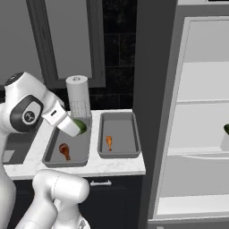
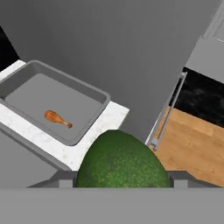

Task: Place one avocado and one chicken drumstick in each tupperware on the nearby counter, to pack two identical lunches.

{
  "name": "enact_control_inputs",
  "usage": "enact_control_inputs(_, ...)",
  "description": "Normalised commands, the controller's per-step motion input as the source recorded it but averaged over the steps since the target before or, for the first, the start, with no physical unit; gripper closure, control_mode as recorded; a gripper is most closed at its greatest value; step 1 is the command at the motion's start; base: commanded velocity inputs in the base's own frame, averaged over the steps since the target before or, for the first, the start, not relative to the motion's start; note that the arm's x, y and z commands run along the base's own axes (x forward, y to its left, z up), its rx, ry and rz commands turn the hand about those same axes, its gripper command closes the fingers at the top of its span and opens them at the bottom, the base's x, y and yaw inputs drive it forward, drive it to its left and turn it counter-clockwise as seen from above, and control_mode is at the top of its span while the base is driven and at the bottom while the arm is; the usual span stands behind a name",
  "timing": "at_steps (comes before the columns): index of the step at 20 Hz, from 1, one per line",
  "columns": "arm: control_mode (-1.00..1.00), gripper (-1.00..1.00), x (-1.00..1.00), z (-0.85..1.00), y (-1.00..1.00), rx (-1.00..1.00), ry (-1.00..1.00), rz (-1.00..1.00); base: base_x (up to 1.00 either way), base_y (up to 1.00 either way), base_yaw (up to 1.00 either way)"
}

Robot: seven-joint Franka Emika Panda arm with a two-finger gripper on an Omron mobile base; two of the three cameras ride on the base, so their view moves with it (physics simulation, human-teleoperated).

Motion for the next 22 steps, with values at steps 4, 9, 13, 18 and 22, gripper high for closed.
enact_control_inputs(4, -1.0, 1.0, 0.29, -0.18, -0.26, 0.18, -0.03, 0.04, 0.0, 0.0, 0.0)
enact_control_inputs(9, -1.0, 1.0, 0.51, -0.16, 0.0, 0.0, 0.0, 0.01, 0.0, 0.0, 0.0)
enact_control_inputs(13, -1.0, 1.0, 0.56, -0.22, 0.0, 0.02, 0.0, 0.01, 0.0, 0.0, 0.0)
enact_control_inputs(18, -1.0, 1.0, 0.53, -0.35, -0.1, 0.14, 0.0, 0.0, 0.0, 0.0, 0.0)
enact_control_inputs(22, -1.0, 1.0, 0.52, -0.37, -0.13, 0.15, 0.0, 0.0, 0.0, 0.0, 0.0)
